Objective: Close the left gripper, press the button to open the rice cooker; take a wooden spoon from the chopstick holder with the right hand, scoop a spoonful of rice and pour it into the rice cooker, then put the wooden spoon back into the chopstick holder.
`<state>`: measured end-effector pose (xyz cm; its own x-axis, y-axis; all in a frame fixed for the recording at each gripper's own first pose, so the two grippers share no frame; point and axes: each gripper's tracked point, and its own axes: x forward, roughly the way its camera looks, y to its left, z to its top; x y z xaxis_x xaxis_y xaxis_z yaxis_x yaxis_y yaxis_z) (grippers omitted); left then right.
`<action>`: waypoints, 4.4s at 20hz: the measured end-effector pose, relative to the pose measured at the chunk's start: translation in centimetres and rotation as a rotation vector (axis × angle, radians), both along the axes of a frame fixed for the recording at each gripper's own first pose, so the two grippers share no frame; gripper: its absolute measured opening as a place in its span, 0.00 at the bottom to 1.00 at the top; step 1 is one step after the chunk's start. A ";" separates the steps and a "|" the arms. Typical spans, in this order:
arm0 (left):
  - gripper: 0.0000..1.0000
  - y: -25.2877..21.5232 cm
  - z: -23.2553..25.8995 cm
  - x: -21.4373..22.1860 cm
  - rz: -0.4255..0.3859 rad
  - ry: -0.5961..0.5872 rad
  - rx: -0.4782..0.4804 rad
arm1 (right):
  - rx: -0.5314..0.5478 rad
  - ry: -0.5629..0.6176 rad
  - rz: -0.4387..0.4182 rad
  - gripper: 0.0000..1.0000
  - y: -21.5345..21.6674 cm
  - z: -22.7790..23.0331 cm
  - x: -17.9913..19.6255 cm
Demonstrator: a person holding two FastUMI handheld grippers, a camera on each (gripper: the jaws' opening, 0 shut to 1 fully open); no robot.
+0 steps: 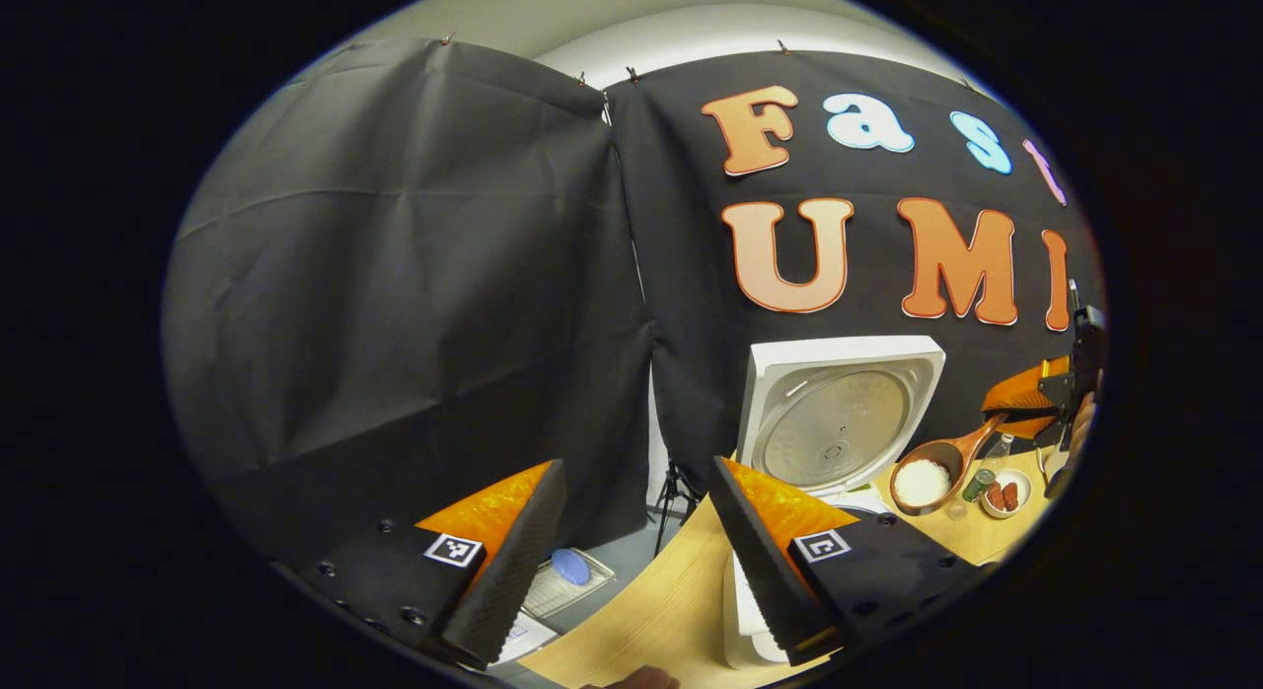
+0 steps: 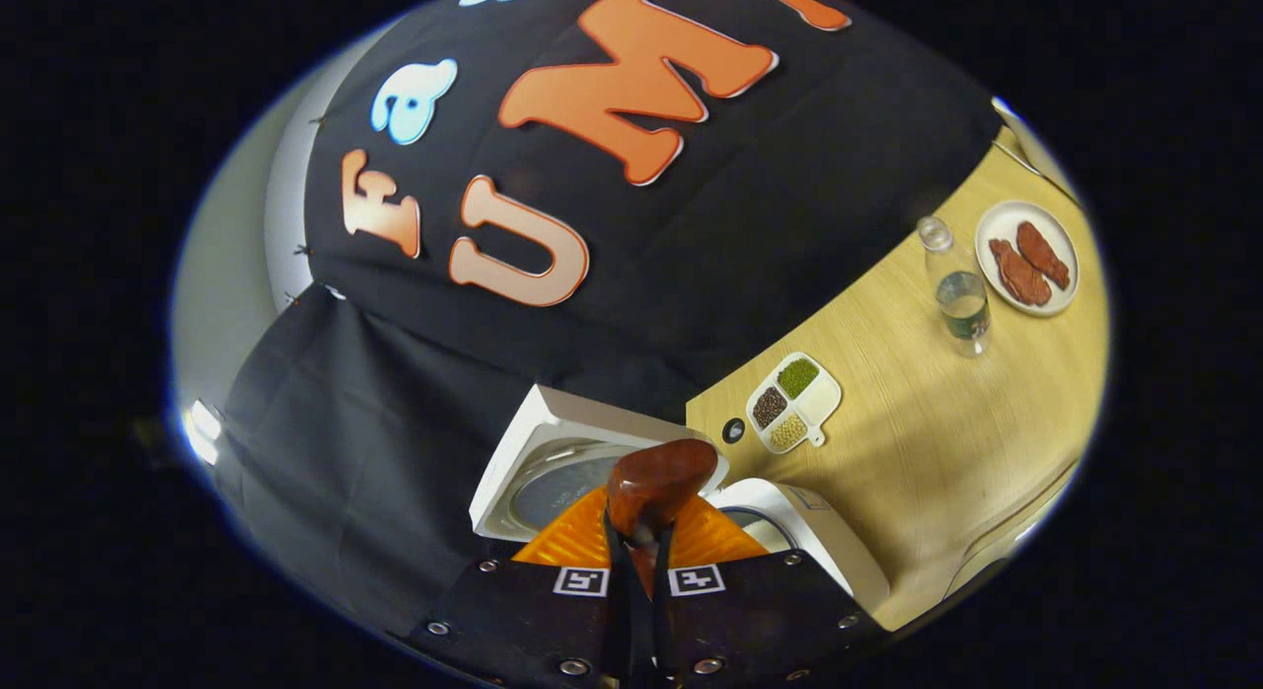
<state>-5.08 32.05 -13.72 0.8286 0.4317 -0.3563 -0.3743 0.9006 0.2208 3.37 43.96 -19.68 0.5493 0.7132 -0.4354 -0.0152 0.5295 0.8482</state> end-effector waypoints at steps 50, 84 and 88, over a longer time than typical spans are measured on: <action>0.95 -9.3 0.6 0.1 -0.034 -0.003 -0.017 | -0.475 -0.622 0.061 0.08 -17.9 5.0 -3.5; 0.99 -19.5 8.2 7.7 -0.067 -0.113 -0.028 | -0.486 0.020 -0.301 0.19 -47.6 -22.5 -8.2; 0.99 -17.4 8.9 10.8 -0.054 -0.143 -0.087 | -0.543 0.055 -0.327 0.30 -49.4 -22.5 -8.4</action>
